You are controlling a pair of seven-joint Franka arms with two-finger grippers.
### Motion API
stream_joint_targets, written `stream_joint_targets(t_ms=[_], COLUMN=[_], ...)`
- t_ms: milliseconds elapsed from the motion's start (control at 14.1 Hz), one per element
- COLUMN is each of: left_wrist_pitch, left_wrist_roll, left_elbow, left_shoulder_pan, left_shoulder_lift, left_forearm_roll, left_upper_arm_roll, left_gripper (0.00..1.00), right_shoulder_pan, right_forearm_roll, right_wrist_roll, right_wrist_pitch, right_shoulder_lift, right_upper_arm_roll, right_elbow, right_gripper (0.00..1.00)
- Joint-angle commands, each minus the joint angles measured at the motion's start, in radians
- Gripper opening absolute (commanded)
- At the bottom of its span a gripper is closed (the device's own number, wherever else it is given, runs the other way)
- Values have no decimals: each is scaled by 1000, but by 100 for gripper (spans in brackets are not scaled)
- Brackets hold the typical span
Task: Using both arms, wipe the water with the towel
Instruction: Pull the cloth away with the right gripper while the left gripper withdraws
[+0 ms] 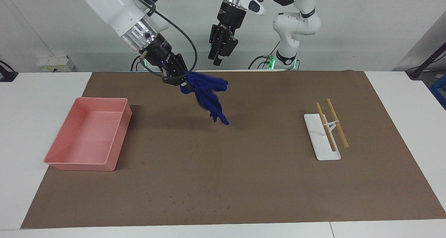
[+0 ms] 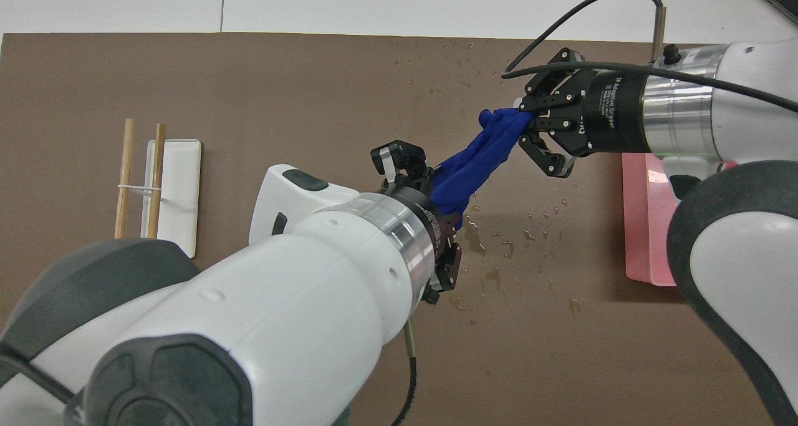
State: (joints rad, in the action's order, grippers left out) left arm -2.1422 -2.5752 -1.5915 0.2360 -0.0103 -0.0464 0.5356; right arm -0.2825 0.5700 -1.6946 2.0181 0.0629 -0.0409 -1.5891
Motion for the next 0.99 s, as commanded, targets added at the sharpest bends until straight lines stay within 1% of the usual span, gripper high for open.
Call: stream_joint_targets(t_ms=[0, 142, 283, 354, 496, 567, 779, 921], left_wrist_pitch=[51, 102, 180, 224, 287, 313, 399, 438], left_wrist_roll=[67, 114, 208, 257, 353, 403, 573, 706], left_elbow=[-19, -19, -21, -21, -19, -19, -22, -27], left_shoulder_pan=[-6, -20, -58, -79, -121, -144, -236, -294], left_shoulder_lift=[-25, -28, -36, -39, -40, -42, -50, -56], left_forearm_roll=[13, 13, 13, 8, 5, 5, 2, 0], left_upper_arm_roll=[-19, -34, -34, -34, -37, -37, -37, -39], left_gripper=[100, 100, 100, 100, 100, 100, 100, 100], right_shoulder_pan=[25, 25, 29, 35, 37, 37, 22, 17], right_forearm_roll=[5, 2, -12, -30, -38, -38, -45, -41], right_wrist_roll=[99, 162, 234, 272, 334, 345, 407, 484], right_wrist_pitch=[21, 49, 115, 123, 145, 181, 341, 427], right_shoulder_lift=[17, 47, 96, 129, 246, 302, 397, 431], right_upper_arm_roll=[1, 0, 0, 0, 0, 0, 0, 1], right_elbow=[17, 26, 54, 75, 180, 220, 225, 200], right_gripper=[0, 0, 0, 0, 0, 0, 0, 0])
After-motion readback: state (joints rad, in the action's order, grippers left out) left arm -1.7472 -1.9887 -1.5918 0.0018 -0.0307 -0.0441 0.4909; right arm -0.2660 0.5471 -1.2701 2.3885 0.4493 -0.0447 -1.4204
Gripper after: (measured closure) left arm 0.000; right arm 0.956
